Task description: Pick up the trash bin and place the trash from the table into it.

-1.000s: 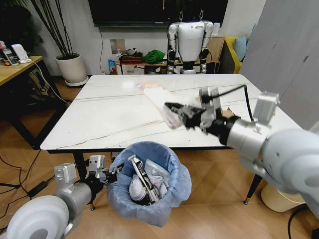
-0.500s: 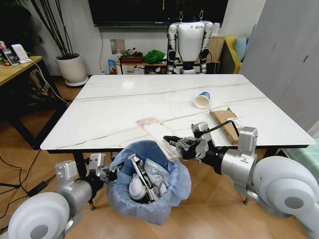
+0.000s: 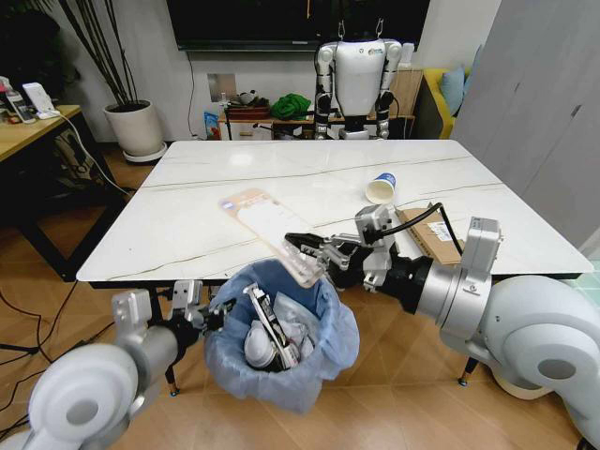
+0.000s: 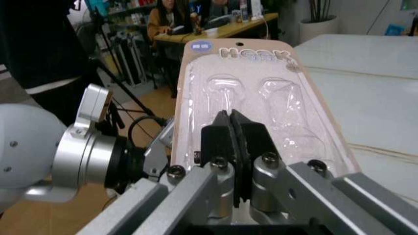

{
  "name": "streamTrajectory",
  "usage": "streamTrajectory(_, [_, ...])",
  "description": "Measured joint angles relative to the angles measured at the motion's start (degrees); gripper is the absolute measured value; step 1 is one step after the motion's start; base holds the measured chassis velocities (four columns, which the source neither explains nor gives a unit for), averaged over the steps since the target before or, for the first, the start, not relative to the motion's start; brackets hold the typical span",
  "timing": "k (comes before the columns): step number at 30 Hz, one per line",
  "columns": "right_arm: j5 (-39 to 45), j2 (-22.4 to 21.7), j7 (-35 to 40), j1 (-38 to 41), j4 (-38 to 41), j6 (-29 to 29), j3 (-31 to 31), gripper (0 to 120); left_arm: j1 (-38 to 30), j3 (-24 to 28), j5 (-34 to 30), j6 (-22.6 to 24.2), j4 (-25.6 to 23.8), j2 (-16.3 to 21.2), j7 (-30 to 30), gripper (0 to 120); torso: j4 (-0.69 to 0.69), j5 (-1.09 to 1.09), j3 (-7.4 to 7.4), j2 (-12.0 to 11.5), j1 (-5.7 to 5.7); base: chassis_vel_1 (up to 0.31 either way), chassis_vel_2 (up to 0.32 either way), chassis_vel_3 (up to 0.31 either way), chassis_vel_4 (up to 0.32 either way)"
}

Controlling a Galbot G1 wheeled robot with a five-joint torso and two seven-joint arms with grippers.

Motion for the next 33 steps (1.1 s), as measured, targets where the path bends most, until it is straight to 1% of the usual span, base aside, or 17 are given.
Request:
streamTrajectory(3, [-0.44, -0.73, -0.58, -2.47, -0.03, -0.56, -0.04, 0, -3.27, 2.9, -2.29, 0.0, 0.57, -0.39, -3.02, 3, 0.0, 0.0, 0.0, 0.0, 0.0, 0.0, 0.0, 0.0, 0.0])
streamTrajectory(8, [-1.43, -1.42, -2.02, -5.92, -0.05, -1.28, -0.27, 0, -5.0, 5.45, -3.71, 0.0, 0.73, -0.82, -4.91, 3, 0.01, 0.01, 0.0, 0.0, 0.0, 0.0, 0.0, 0.0, 0.0])
streamTrajectory(11, [-2.22, -1.54, -2.35, -6.68, -0.05, -1.58, -0.26, 0, -5.53, 6.07, -4.51, 0.0, 0.7, -1.06, -5.8, 3, 0.01, 0.01, 0.0, 0.0, -0.01, 0.0, 0.0, 0.0, 0.0])
streamTrajectory(17, [-3.93, -2.05, -5.34, -7.53, -0.05, -2.91, 0.17, 0, -5.85, 6.61, -5.55, 0.0, 0.47, -1.22, -7.08, 3, 0.01, 0.01, 0.0, 0.0, 0.0, 0.0, 0.0, 0.0, 0.0])
streamTrajectory(19, [-6.26, -2.12, -7.23, -8.56, -0.06, -3.01, 0.24, 5, -6.04, 6.59, -5.93, 0.0, 0.38, -1.15, -7.33, 3, 0.01, 0.01, 0.0, 0.0, -0.01, 0.0, 0.0, 0.0, 0.0])
streamTrajectory(21, [-8.35, -2.21, -8.26, -9.55, -0.06, -2.89, 0.3, 15, -6.06, 6.44, -6.23, 0.0, 0.21, -0.92, -7.45, 3, 0.01, 0.01, 0.0, 0.0, -0.02, 0.0, 0.0, 0.0, 0.0])
streamTrajectory(22, [-8.35, -2.21, -8.26, -9.55, -0.06, -2.89, 0.3, 15, -6.06, 6.44, -6.23, 0.0, 0.21, -0.92, -7.45, 3, 0.01, 0.01, 0.0, 0.0, -0.02, 0.0, 0.0, 0.0, 0.0])
streamTrajectory(24, [-8.81, -2.24, -8.4, -9.89, -0.06, -2.8, 0.35, 22, -5.92, 6.33, -6.24, 0.0, 0.08, -0.82, -7.47, 3, 0.01, 0.01, 0.0, 0.0, -0.02, 0.0, 0.0, 0.0, 0.0])
streamTrajectory(25, [-9.0, -2.25, -8.41, -10.0, -0.06, -2.68, 0.42, 28, -5.74, 6.31, -6.25, 0.0, -0.02, -0.76, -7.47, 3, 0.01, 0.01, 0.0, 0.0, -0.02, 0.0, 0.0, 0.0, 0.0])
streamTrajectory(26, [-9.05, -2.27, -8.41, -9.99, -0.06, -2.57, 0.59, 31, -5.57, 6.32, -6.25, 0.0, -0.15, -0.73, -7.47, 3, 0.01, 0.0, 0.0, 0.0, -0.02, 0.0, 0.0, 0.0, 0.0])
streamTrajectory(27, [-9.05, -2.27, -8.41, -9.99, -0.06, -2.57, 0.59, 31, -5.57, 6.32, -6.25, 0.0, -0.15, -0.73, -7.47, 3, 0.01, 0.0, 0.0, 0.0, -0.02, 0.0, 0.0, 0.0, 0.0])
streamTrajectory(28, [-9.06, -2.31, -8.39, -9.97, -0.06, -2.47, 0.82, 38, -5.39, 6.37, -6.25, 0.0, -0.22, -0.7, -7.47, 3, 0.01, 0.0, 0.0, 0.0, -0.02, 0.0, 0.0, 0.0, 0.0])
streamTrajectory(30, [-9.19, -2.46, -8.33, -10.03, -0.06, -2.22, 1.3, 47, -4.95, 6.41, -6.1, 0.0, -0.38, -0.53, -7.47, 3, 0.01, 0.0, 0.0, 0.0, -0.02, 0.0, 0.0, 0.0, 0.0])
streamTrajectory(31, [-9.19, -2.46, -8.33, -10.03, -0.06, -2.22, 1.3, 47, -4.95, 6.41, -6.1, 0.0, -0.38, -0.53, -7.47, 3, 0.01, 0.0, 0.0, 0.0, -0.02, 0.0, 0.0, 0.0, 0.0])
streamTrajectory(33, [-10.25, -2.57, -8.3, -10.68, -0.06, -1.7, 1.69, 57, -4.38, 6.28, -6.02, 0.0, -0.67, -0.17, -7.47, 3, 0.01, 0.0, 0.0, 0.0, -0.02, 0.0, 0.0, 0.0, 0.0])
